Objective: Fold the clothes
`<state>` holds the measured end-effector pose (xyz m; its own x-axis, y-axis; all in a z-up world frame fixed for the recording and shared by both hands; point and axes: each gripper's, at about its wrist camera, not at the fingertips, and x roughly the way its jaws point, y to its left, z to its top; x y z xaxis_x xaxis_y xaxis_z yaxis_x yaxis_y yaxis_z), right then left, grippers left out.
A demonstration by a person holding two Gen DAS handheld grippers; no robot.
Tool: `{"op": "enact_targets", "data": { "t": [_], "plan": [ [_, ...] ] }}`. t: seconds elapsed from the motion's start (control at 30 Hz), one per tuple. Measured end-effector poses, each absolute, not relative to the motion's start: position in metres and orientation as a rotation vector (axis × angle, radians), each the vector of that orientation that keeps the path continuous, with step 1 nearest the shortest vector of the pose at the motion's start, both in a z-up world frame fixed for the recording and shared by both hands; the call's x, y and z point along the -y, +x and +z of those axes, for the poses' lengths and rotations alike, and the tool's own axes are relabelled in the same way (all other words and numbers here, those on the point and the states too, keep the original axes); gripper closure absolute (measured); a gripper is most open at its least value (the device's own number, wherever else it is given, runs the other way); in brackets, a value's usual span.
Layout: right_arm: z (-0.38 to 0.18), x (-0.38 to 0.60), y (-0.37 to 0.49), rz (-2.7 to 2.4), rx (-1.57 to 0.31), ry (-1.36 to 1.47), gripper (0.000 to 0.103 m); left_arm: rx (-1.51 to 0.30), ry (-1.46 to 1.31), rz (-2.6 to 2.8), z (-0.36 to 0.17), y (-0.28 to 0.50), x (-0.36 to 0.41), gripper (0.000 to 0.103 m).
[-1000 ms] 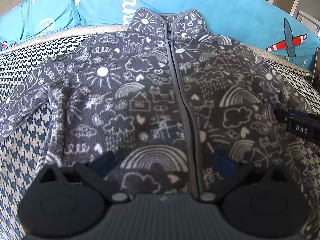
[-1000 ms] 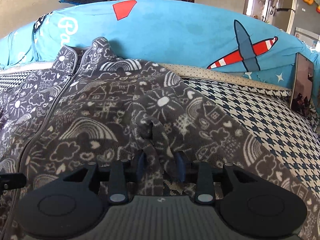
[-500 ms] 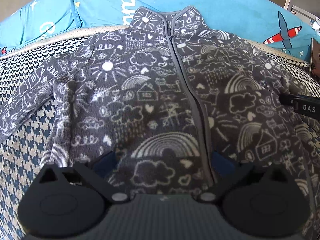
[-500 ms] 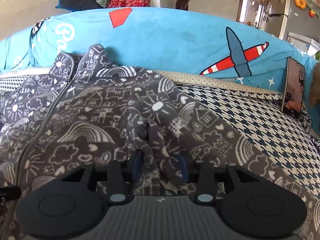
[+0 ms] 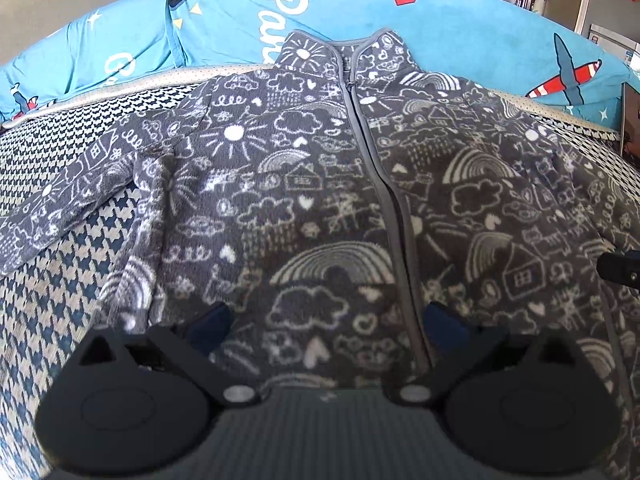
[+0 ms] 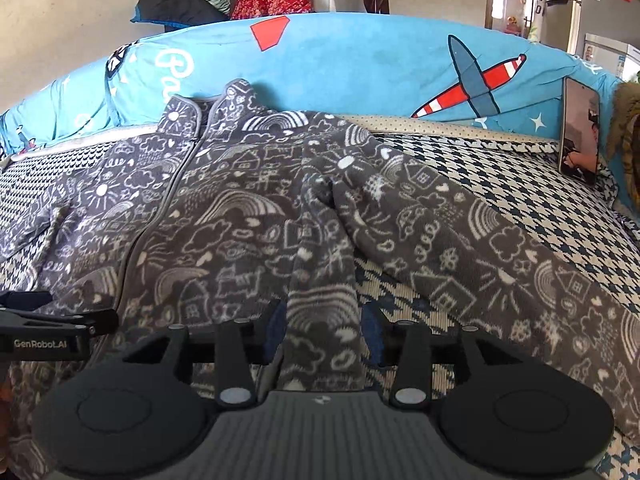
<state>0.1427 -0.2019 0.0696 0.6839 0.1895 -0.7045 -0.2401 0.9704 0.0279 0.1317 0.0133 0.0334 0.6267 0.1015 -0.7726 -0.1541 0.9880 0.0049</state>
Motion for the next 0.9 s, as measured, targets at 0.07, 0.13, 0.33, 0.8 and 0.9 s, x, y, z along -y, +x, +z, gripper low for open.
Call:
{"op": "enact_targets", "data": {
  "t": [0.07, 0.13, 0.33, 0.8, 0.9],
  "plan": [
    [0.069, 0.201, 0.132, 0.248, -0.782, -0.067, 0.059, -0.87, -0.038, 0.149, 0.034, 0.123, -0.007, 0.0],
    [0.068, 0.2, 0.122, 0.256, -0.782, -0.065, 0.057, -0.859, -0.036, 0.156, 0.036, 0.114, -0.003, 0.0],
    [0.062, 0.195, 0.096, 0.273, -0.778, -0.094, 0.056, -0.83, -0.037, 0.181, 0.041, 0.089, 0.004, 0.0],
    [0.064, 0.19, 0.062, 0.158, -0.603, -0.18, 0.057, -0.852, -0.115, 0.225, 0.038, 0.063, 0.002, 0.0],
    [0.064, 0.188, 0.055, 0.171, -0.583, -0.185, 0.057, -0.852, -0.105, 0.227, 0.037, 0.062, 0.004, 0.0]
  ]
}}
